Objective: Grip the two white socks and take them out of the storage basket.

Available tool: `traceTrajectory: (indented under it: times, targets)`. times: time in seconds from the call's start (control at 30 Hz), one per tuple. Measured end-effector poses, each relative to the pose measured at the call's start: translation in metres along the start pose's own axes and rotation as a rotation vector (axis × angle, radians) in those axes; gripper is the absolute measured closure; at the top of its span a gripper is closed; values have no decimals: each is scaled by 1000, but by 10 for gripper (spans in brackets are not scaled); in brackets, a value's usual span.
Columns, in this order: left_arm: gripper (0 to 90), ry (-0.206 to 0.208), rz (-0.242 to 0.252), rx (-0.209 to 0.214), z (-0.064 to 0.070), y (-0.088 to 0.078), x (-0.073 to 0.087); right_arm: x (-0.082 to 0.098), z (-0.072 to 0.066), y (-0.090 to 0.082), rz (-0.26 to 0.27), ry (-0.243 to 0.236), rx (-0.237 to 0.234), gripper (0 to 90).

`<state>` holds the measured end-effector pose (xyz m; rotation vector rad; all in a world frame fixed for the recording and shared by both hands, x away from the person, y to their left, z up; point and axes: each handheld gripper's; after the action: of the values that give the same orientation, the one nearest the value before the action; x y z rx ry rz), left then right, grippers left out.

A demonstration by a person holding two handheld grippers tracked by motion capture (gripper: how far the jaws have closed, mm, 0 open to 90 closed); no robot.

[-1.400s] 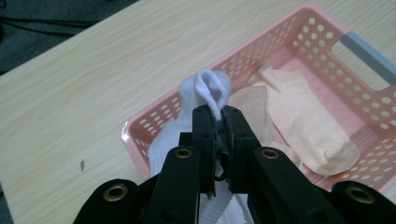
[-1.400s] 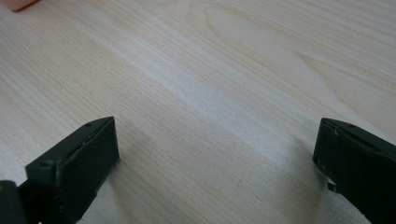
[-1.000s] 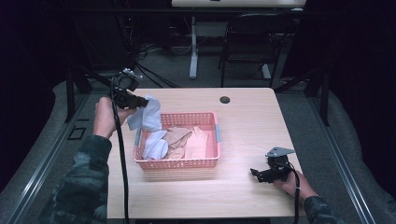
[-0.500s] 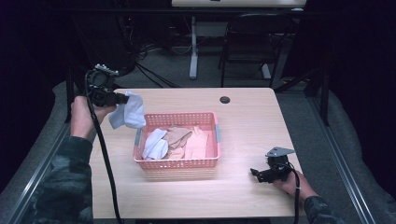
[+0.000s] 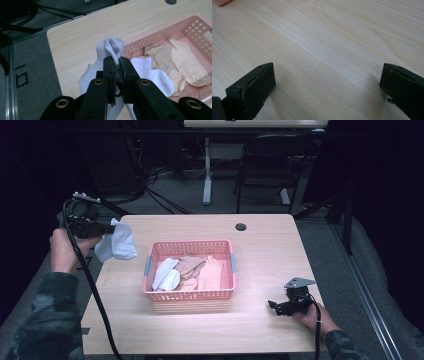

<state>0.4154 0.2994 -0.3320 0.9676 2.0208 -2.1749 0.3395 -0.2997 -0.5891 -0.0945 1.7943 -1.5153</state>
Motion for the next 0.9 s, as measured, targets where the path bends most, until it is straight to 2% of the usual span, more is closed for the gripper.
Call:
traceTrajectory:
  times: [0.07,0.2,0.27,0.47,0.77,0.83,0.87,0.9]
  targets:
    - [846,-12,0,-6,-3,0,2,0,0,0,3,2,-2,0]
    - [846,-60,-16,-14,-19,5,13,0,0,0,3,2,-1,0]
    - [847,-70,-22,-17,-22,7,16,0,0,0,0,0,0,0]
    - [847,-115,-63,-24,-38,23,29,0,0,0,3,2,-1,0]
    - [848,-128,-100,-45,-40,41,39,0,0,0,3,2,-1,0]
    - [848,-125,-122,-50,-37,53,46,0,0,0,0,0,0,0]
    - [848,-125,-122,-50,-37,53,46,0,0,0,0,0,0,0]
    - [848,-125,-138,-42,-37,62,50,0,0,0,0,0,0,0]
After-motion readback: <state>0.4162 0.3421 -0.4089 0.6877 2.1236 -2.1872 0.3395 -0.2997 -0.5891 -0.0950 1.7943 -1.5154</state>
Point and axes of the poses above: each handheld gripper's, and its own axes: y roughly forward along the jaws, x roughly out of its underside, z roughly to its right, and after that the axes turned 15 degrees about -z, right-handed
